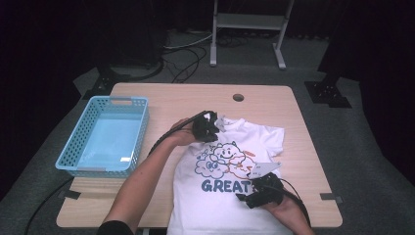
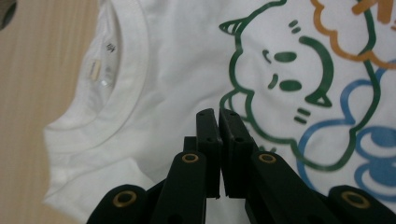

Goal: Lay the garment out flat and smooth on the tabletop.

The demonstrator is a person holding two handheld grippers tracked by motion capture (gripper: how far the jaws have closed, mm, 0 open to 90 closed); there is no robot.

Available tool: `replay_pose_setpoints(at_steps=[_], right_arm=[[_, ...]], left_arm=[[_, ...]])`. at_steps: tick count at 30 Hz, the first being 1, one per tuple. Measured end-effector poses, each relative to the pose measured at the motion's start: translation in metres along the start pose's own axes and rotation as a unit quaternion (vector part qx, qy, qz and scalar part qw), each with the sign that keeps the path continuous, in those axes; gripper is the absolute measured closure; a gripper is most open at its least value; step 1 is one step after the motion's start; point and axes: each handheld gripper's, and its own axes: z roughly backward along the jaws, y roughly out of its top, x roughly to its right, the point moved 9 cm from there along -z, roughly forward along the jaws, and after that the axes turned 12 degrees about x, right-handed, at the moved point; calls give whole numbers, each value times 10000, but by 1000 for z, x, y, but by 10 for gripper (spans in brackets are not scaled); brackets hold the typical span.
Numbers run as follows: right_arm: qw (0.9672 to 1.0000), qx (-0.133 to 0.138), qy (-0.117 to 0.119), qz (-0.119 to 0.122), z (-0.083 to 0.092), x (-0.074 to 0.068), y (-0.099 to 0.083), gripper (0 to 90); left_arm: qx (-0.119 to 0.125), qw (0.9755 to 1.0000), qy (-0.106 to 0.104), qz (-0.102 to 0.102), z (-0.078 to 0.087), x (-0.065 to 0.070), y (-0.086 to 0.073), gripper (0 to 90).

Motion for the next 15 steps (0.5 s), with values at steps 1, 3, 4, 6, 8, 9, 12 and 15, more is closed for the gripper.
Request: replay_pose_setpoints(at_steps=[1, 3, 4, 6, 8, 9, 12, 15], right_arm=[[10000, -10, -2, -7, 0, 0, 0, 192], [10000, -20, -15, -11, 0, 0, 0, 192], [10000, -17, -19, -7, 0, 0, 1, 192], [10000, -35, -28, -16, -1, -1, 1, 192], [10000, -46, -28, -16, -1, -1, 1, 192], [10000, -63, -32, -20, -1, -1, 1, 192], [10000, -91, -32, -11, -2, -2, 2, 192], [9999, -106, -20, -22, -2, -4, 3, 192]], left_arm=[[-29, 10000, 36, -45, 5, -2, -1, 872], [-14, 9999, 117, -34, 15, -4, -4, 873], [-34, 9998, 173, -34, 20, -6, -6, 873], [-134, 9995, 270, -20, 30, -10, -12, 871], [-286, 9988, 381, -64, 39, -14, -19, 871], [-323, 9985, 428, -55, 43, -16, -22, 872], [-371, 9976, 581, 29, 57, -23, -30, 871], [-574, 9957, 727, 60, 66, -29, -42, 871]])
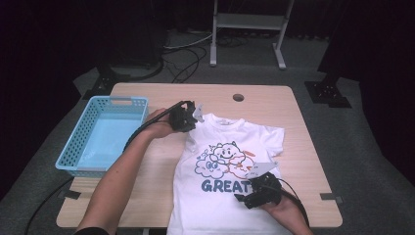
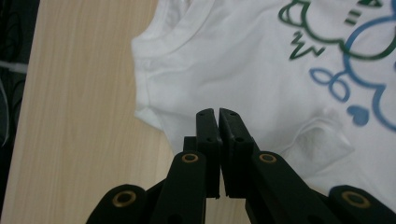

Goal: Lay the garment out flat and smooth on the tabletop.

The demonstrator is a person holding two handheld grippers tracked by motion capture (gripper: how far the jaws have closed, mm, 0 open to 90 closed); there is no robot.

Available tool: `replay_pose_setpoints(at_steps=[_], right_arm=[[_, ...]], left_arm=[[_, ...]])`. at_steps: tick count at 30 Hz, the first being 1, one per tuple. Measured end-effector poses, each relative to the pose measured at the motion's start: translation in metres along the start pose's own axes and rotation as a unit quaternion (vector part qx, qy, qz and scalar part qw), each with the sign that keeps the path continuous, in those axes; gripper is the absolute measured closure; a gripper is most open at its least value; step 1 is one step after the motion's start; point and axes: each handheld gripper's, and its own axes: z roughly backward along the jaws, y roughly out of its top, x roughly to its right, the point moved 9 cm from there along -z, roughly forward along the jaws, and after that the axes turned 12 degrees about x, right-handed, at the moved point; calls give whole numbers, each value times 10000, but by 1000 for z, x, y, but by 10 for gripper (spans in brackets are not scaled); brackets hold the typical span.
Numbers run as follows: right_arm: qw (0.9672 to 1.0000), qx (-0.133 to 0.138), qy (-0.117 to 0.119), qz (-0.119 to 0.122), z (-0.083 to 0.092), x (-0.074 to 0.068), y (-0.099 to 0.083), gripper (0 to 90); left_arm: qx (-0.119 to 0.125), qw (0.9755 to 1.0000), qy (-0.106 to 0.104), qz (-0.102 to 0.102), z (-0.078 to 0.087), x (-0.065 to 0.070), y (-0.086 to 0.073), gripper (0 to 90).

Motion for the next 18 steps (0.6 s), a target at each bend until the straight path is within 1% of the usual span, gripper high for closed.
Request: replay_pose_setpoints(at_steps=[1, 4, 5, 6, 7, 8, 9, 11, 13, 16, 18], right_arm=[[10000, -7, -4, 8, 0, 0, 0, 192], [10000, -30, -5, 2, -1, -1, 1, 192], [10000, -62, -9, 11, -1, -1, 1, 193], [10000, -62, -9, 11, -1, -1, 1, 193], [10000, -77, -11, -1, -1, -2, 1, 193], [9999, -102, -8, 7, -1, -3, 1, 192], [9999, -107, -5, 14, -1, -3, 1, 193], [9999, -115, -7, 12, -1, -4, 1, 193], [9999, -114, -12, 19, -1, -4, 1, 192], [9999, -143, -4, 21, -2, -4, 2, 192], [9999, -157, -11, 34, -2, -4, 3, 192]], left_arm=[[-64, 10000, 33, -4, 2, -2, -4, 871], [-170, 9997, 161, 98, 8, -6, -16, 871], [-298, 9991, 255, 141, 11, -9, -26, 868], [-298, 9991, 255, 141, 11, -9, -26, 863], [-374, 9987, 287, 178, 13, -11, -31, 863], [-410, 9984, 321, 231, 15, -13, -35, 830], [-467, 9980, 330, 267, 17, -15, -40, 828], [-478, 9977, 338, 352, 20, -15, -46, 828], [-410, 9978, 312, 422, 21, -14, -48, 828], [-377, 9980, 339, 366, 22, -13, -46, 802], [-390, 9979, 430, 299, 23, -15, -45, 795]])
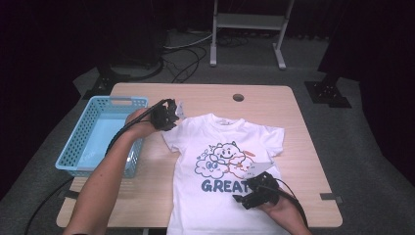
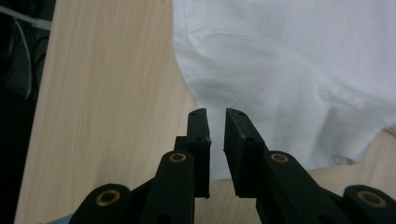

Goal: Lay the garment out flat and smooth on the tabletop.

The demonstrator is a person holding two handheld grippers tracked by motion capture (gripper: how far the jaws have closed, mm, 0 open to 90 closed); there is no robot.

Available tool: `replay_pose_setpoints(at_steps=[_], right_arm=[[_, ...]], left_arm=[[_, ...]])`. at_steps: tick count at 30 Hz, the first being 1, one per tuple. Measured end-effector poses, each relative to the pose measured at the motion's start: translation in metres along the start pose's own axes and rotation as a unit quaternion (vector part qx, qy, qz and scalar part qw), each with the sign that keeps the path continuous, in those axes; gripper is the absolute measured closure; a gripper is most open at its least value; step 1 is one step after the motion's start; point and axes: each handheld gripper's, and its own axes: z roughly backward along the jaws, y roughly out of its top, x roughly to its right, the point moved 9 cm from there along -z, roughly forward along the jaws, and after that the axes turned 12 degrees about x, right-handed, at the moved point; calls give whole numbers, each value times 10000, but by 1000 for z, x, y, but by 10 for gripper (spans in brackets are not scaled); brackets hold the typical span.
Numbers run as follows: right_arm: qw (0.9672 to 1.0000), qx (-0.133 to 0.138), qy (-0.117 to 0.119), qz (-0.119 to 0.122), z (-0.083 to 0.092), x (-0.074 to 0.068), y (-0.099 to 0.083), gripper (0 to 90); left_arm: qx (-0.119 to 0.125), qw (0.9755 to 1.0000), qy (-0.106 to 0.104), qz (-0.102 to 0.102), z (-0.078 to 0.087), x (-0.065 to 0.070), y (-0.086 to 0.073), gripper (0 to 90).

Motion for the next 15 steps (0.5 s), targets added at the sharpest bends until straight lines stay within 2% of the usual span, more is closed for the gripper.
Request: replay_pose_setpoints(at_steps=[4, 7, 11, 15], right_arm=[[10000, -14, -8, -8, 0, 0, 0, 193], [10000, -11, 6, -31, 0, 0, 0, 193], [10000, -25, 13, 4, -1, 0, 1, 192], [10000, -20, 24, 6, 0, 0, 0, 192]], left_arm=[[87, 9999, -29, 78, 2, -2, 2, 770], [217, 9996, -161, 111, -1, 4, 7, 760], [478, 9974, -530, 79, -11, 17, 18, 692], [756, 9929, -910, 146, -22, 31, 31, 655]])
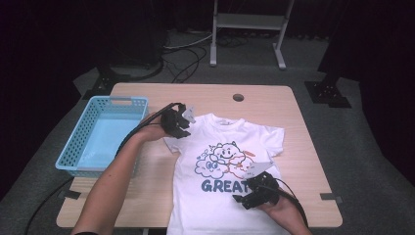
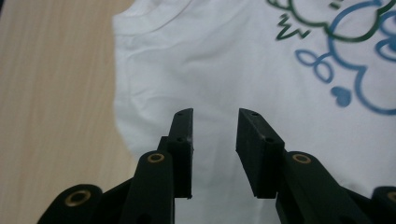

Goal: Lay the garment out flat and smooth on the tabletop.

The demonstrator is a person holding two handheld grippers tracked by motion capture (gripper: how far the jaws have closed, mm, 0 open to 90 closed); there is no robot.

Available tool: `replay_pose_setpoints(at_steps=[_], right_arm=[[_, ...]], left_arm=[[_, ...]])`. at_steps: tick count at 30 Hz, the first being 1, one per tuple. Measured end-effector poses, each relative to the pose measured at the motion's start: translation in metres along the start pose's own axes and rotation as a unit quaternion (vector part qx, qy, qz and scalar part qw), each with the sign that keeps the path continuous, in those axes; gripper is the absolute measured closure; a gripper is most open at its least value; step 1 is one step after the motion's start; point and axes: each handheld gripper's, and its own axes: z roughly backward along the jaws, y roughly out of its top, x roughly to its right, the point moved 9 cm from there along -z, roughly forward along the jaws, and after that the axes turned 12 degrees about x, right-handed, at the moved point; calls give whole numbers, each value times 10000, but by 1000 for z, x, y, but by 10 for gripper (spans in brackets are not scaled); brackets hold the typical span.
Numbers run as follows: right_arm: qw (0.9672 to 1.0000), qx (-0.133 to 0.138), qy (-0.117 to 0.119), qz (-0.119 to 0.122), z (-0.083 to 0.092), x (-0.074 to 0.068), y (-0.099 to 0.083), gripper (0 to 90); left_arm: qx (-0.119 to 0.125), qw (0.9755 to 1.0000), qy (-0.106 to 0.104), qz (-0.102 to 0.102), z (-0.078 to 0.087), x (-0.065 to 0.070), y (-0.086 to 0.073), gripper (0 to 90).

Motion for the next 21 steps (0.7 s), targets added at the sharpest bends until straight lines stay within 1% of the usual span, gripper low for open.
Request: replay_pose_setpoints(at_steps=[1, 3, 4, 5, 8, 9, 11, 14, 16, 17, 21], right_arm=[[10000, 0, 0, 0, 0, 0, 0, 192], [10000, 19, 1, -24, 1, 1, -1, 192], [10000, 19, 1, -24, 1, 1, -1, 192], [10000, 29, 7, -22, 2, 1, -2, 192], [10000, 32, 9, -33, 3, 2, -3, 192], [10000, 40, 8, -44, 3, 2, -3, 192], [10000, 51, 16, -19, 3, 2, -3, 191], [10000, 70, 22, -9, 3, 3, -3, 192], [10000, 78, 30, -16, 3, 3, -3, 191], [10000, 87, 33, -10, 4, 3, -4, 192], [9999, 96, 32, -14, 5, 3, -5, 191]], left_arm=[[47, 9999, -95, 1, -3, 3, 2, 655], [70, 9996, -266, -29, -9, 8, 4, 627], [65, 9993, -379, -9, -12, 11, 5, 627], [34, 9990, -453, -36, -14, 14, 4, 624], [-160, 9976, -666, -78, -20, 21, -1, 616], [-250, 9972, -702, -105, -22, 22, -4, 614], [-407, 9957, -824, -85, -23, 26, -10, 614], [-680, 9939, -862, -112, -23, 27, -19, 614], [-794, 9931, -863, -88, -23, 27, -23, 610], [-863, 9924, -877, -82, -23, 27, -26, 587], [-1086, 9893, -968, -86, -21, 27, -29, 565]])
